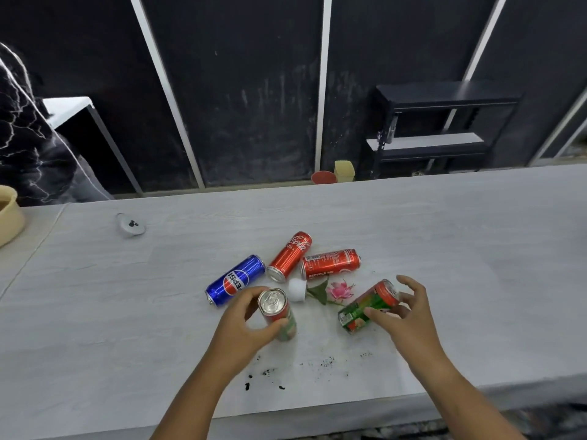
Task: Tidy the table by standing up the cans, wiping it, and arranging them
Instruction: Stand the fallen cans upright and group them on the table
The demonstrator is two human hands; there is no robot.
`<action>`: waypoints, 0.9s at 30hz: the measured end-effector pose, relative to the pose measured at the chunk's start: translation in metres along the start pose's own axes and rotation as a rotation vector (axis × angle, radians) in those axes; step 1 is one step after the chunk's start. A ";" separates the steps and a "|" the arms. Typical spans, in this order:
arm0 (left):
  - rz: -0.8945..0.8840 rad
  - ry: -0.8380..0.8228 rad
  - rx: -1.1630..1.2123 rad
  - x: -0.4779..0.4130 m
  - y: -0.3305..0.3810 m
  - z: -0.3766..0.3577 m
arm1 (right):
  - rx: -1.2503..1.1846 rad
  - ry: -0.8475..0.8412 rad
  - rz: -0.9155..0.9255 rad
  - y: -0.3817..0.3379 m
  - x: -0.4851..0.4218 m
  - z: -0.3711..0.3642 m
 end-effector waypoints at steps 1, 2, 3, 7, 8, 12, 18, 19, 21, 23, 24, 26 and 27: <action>0.007 -0.010 0.010 -0.004 0.005 -0.008 | -0.003 0.010 0.002 -0.002 -0.004 0.008; 0.009 -0.024 0.019 -0.008 0.011 -0.018 | -0.002 0.023 0.006 -0.003 -0.009 0.017; 0.004 -0.040 0.022 -0.012 0.017 -0.029 | 0.005 0.040 0.015 -0.005 -0.015 0.026; -0.064 -0.112 0.031 -0.029 0.057 -0.081 | 0.043 0.113 0.064 -0.009 -0.049 0.067; -0.088 -0.125 0.034 -0.035 0.067 -0.095 | 0.053 0.133 0.074 -0.009 -0.058 0.077; -0.144 -0.147 0.070 -0.060 0.096 -0.152 | 0.099 0.210 0.106 -0.011 -0.097 0.113; -0.142 -0.216 0.063 -0.092 0.114 -0.242 | 0.175 0.269 0.150 -0.008 -0.147 0.144; -0.137 -0.224 0.056 -0.096 0.114 -0.257 | 0.183 0.267 0.151 -0.007 -0.153 0.147; -0.122 -0.241 0.036 -0.103 0.111 -0.287 | 0.197 0.262 0.158 -0.007 -0.163 0.150; -0.108 -0.254 0.014 -0.108 0.107 -0.310 | 0.217 0.254 0.178 -0.005 -0.172 0.152; -0.105 -0.254 0.004 -0.111 0.106 -0.320 | 0.226 0.250 0.185 -0.004 -0.175 0.153; -0.107 -0.241 -0.006 -0.117 0.103 -0.335 | 0.233 0.243 0.191 -0.001 -0.182 0.154; -0.107 -0.234 -0.007 -0.120 0.102 -0.340 | 0.233 0.242 0.190 0.000 -0.186 0.154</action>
Point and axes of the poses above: each hand's wrist, its own x-axis away from the middle knuckle, its own z-axis out of the back of the hand, y = z × x, the point moved 4 cm from there along -x, towards the middle knuckle, and after that the axes turned 10 degrees about y, right-handed, at the moved point
